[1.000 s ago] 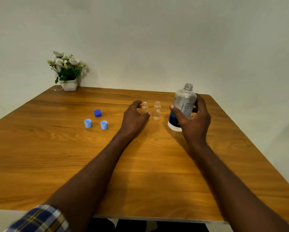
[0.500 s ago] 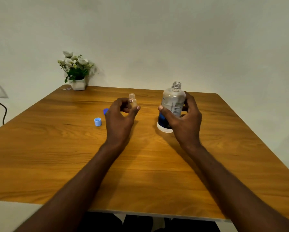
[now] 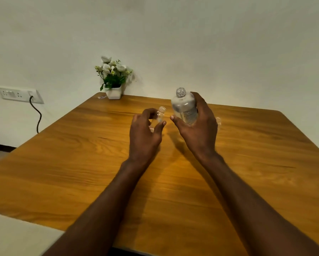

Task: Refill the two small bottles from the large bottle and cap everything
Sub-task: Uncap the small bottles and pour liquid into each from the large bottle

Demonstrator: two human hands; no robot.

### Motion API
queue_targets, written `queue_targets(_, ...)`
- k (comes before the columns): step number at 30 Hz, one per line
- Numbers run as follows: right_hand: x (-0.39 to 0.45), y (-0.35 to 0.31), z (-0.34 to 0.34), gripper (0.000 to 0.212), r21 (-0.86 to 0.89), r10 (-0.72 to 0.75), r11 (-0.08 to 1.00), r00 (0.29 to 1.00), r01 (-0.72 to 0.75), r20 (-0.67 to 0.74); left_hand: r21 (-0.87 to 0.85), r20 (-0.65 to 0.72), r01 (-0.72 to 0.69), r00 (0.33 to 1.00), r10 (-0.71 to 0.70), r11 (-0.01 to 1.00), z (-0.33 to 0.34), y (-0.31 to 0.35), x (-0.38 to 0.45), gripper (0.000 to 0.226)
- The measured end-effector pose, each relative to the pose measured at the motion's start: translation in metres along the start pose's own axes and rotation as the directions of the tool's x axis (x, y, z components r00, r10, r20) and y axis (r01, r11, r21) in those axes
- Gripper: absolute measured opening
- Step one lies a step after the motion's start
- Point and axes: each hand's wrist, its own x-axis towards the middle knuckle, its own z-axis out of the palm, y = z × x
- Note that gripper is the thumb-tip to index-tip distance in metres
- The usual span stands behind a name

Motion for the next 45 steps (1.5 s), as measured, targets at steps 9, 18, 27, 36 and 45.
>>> queue_targets(9,-0.010,0.008,0.008,0.085,-0.189,-0.055,0.979,0.994,0.072,0.092,0.005,-0.078,0.070,0.994,-0.070,0.998,-0.015,-0.011,0.001,0.040)
queue_targets(18,-0.023,0.005,0.018,0.086,-0.230,-0.133,0.958,0.977,0.170,0.167,0.193,-0.003,-0.079,0.997,0.081,0.978,-0.037,-0.031,0.002,0.037)
queue_targets(27,-0.023,0.009,0.017,0.088,-0.312,-0.122,0.935,0.978,0.170,0.169,0.095,-0.007,-0.042,0.999,0.043,0.995,-0.027,-0.032,0.003,0.042)
queue_targets(36,-0.023,0.015,0.017,0.089,-0.338,-0.110,0.927,0.979,0.165,0.174,0.060,0.040,-0.061,0.997,0.058,0.996,-0.026,-0.035,0.002,0.035)
queue_targets(45,-0.020,0.016,0.017,0.092,-0.354,-0.109,0.920,0.979,0.165,0.173,0.078,0.064,-0.054,0.997,0.049,0.996,-0.028,-0.032,0.002,0.034)
